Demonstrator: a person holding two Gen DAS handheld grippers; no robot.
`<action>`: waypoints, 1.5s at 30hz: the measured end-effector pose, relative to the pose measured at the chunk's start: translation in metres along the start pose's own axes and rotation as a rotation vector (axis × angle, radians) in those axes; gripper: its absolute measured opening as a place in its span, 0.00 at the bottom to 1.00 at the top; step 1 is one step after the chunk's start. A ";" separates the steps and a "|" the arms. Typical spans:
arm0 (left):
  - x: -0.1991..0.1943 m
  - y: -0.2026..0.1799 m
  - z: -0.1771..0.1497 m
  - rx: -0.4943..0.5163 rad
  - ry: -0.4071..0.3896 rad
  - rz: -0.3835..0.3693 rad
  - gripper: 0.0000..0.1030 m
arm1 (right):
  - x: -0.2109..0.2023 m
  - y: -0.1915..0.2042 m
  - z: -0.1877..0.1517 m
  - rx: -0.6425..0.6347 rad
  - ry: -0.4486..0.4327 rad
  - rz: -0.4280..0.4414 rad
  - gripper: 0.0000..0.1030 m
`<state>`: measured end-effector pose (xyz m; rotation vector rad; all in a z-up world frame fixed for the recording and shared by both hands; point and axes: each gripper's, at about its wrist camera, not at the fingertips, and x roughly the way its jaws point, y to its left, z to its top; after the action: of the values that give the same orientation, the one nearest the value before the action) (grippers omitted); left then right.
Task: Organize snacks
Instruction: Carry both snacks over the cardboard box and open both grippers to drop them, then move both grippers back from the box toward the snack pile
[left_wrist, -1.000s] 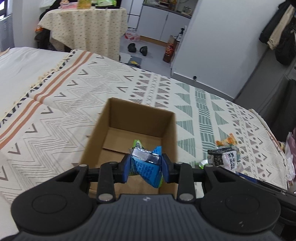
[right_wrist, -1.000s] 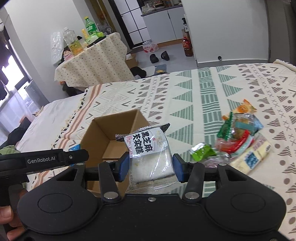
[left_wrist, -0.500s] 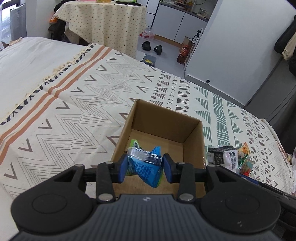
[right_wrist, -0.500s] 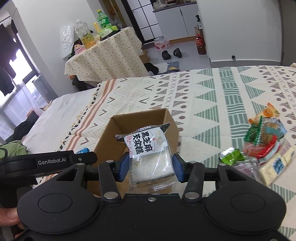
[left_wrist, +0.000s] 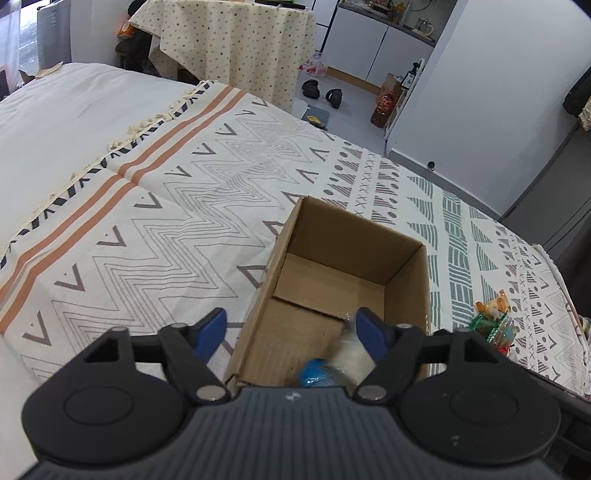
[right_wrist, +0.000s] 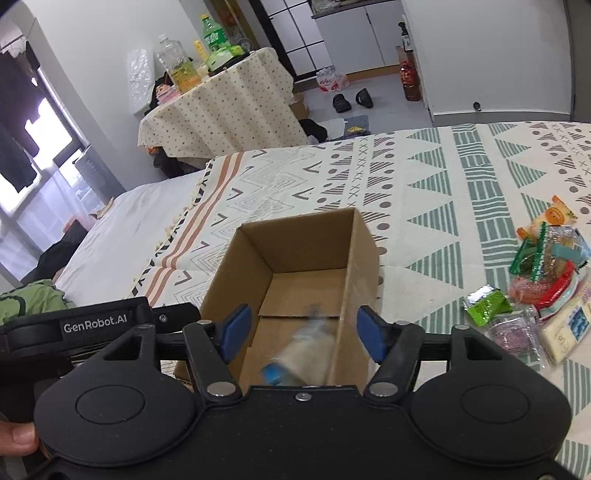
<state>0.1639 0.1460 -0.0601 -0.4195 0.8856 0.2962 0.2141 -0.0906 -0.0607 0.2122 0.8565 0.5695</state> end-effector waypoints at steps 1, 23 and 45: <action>0.000 0.000 0.000 -0.003 0.006 0.004 0.77 | -0.001 -0.002 0.000 0.000 -0.002 -0.006 0.67; -0.010 -0.046 -0.022 0.103 -0.011 -0.033 1.00 | -0.051 -0.058 -0.014 0.075 -0.094 -0.138 1.00; -0.008 -0.131 -0.055 0.202 0.024 -0.111 1.00 | -0.097 -0.130 -0.029 0.122 -0.125 -0.203 1.00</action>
<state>0.1760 0.0044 -0.0549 -0.2839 0.9025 0.0983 0.1923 -0.2533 -0.0677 0.2654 0.7807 0.3109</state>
